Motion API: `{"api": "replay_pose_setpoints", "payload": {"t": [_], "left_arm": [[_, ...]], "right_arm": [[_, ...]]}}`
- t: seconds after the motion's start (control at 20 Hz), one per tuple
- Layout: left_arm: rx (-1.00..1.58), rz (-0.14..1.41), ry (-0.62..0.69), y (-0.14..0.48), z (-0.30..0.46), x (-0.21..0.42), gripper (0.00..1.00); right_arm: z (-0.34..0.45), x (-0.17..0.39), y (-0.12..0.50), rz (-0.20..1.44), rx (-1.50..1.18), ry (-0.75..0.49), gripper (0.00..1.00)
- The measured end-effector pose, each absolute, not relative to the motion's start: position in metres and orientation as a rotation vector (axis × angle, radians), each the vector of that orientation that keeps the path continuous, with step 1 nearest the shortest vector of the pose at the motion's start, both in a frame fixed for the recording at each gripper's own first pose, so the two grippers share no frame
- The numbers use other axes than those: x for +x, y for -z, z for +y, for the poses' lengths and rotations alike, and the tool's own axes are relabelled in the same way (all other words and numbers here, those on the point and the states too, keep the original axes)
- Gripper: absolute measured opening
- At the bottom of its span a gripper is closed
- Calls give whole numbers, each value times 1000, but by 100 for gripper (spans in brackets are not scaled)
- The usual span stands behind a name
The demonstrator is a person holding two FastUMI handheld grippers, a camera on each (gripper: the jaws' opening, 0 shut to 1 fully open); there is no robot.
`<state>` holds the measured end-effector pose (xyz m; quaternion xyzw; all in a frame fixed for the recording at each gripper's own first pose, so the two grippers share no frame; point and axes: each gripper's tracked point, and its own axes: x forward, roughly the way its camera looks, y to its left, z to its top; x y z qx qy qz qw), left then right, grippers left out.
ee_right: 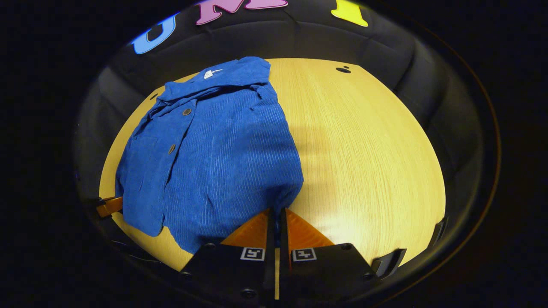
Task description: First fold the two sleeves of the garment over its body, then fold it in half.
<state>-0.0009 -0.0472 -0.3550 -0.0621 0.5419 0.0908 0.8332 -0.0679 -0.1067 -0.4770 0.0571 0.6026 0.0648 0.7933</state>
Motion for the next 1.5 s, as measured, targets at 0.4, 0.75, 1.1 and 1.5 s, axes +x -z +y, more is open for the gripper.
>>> {"api": "replay_pose_setpoints", "payload": {"t": [0.4, 0.75, 1.1, 1.5], "left_arm": [[-241, 1087, -131, 338, -76, 17, 0], [-294, 895, -129, 252, -62, 79, 0], [-282, 752, -136, 187, -34, 167, 0], [-242, 618, -137, 150, 0, 293, 0]], "right_arm": [[-94, -55, 459, 1282, 229, -207, 5], [-74, 32, 394, 1092, 246, -273, 5], [-49, 155, 347, 908, 269, -339, 4], [-56, 280, 330, 750, 303, -294, 4]]}}
